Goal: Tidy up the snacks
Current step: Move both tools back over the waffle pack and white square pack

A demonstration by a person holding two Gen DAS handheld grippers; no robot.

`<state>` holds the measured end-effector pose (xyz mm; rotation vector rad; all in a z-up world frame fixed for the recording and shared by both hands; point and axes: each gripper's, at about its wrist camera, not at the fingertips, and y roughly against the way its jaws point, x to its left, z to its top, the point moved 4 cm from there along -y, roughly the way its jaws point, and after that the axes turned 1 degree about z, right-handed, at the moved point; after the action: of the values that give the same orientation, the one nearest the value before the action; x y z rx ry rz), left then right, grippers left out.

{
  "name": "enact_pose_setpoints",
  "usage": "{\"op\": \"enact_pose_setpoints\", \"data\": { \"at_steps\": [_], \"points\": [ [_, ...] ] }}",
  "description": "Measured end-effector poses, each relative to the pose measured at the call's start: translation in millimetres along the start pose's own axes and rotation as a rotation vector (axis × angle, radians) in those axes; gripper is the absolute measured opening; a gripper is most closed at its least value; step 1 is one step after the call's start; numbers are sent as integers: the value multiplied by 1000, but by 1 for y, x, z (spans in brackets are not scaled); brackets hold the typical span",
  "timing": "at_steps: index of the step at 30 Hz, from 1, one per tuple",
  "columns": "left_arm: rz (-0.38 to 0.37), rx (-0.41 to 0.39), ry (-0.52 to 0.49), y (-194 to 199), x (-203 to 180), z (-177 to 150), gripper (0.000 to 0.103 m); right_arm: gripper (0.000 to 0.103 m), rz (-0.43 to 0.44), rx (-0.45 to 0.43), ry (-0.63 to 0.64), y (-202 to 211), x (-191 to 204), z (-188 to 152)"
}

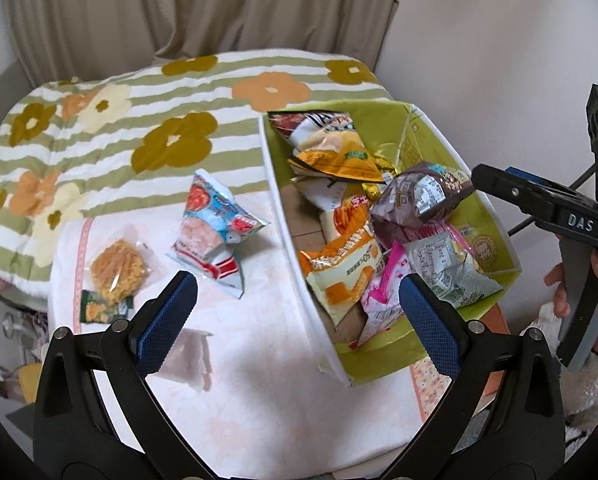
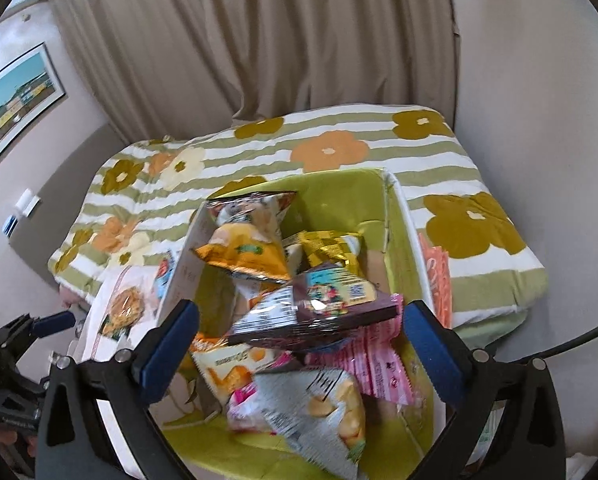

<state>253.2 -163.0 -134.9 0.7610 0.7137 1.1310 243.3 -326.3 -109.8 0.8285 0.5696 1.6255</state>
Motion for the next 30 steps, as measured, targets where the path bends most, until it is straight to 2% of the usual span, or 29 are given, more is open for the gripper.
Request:
{"op": "enact_pose_setpoints", "data": {
  "at_steps": [8, 13, 19, 24, 30],
  "points": [
    [72, -60, 21, 38, 28, -13, 101, 102, 105, -27, 100, 22, 46, 4],
    [118, -74, 26, 52, 71, -16, 101, 102, 149, -42, 152, 25, 79, 0],
    [163, -59, -35, 49, 129, -8, 101, 102, 191, -32, 197, 15, 137, -2],
    [113, -5, -79, 28, 179, 2, 101, 102, 173, 23, 187, -15, 189, -13],
    [19, 77, -144, -3, 222, 2, 101, 102, 142, 122, 82, -67, 239, -39]
  ]
}}
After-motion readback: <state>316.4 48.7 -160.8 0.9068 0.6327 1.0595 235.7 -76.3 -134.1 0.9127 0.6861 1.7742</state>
